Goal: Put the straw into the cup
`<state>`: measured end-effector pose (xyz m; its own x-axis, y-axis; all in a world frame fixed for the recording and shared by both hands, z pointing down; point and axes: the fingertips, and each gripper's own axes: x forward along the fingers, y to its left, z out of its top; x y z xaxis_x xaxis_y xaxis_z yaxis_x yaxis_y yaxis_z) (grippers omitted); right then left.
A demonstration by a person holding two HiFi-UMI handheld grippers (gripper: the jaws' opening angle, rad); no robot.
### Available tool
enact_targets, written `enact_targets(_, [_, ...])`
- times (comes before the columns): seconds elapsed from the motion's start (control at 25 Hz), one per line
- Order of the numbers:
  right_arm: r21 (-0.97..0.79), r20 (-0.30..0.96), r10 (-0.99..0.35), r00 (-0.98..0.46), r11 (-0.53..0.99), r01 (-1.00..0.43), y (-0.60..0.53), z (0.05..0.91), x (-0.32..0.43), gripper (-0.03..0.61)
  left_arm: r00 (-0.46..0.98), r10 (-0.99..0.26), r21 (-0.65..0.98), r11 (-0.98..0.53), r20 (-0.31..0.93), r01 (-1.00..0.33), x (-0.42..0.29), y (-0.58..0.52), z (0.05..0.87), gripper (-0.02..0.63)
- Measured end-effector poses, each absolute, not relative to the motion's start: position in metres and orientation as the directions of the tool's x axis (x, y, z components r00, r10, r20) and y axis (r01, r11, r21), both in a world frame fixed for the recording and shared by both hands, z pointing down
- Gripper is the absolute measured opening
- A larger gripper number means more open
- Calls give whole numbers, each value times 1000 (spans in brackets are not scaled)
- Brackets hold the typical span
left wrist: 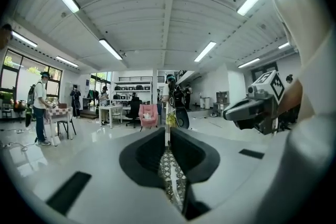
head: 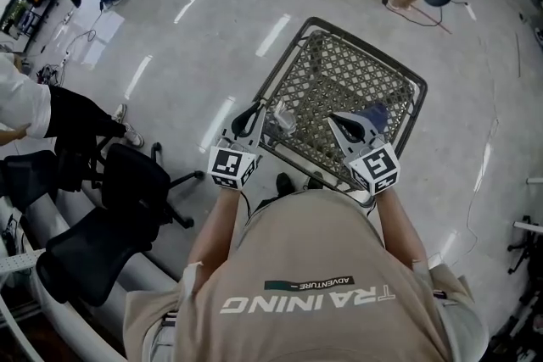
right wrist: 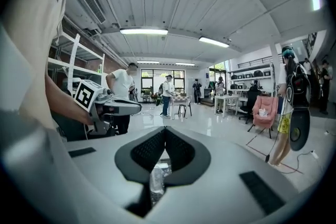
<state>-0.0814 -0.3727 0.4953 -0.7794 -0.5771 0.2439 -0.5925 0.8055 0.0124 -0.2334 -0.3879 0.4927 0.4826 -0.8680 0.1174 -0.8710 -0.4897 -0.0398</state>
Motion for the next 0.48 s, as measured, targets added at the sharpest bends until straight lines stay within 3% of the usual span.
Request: enact_targets(0.48, [-28,96,-578,-810,812,-582,-389,444,-91,17,449,-884,-31,-456,130,-889,-247,-377,469,17])
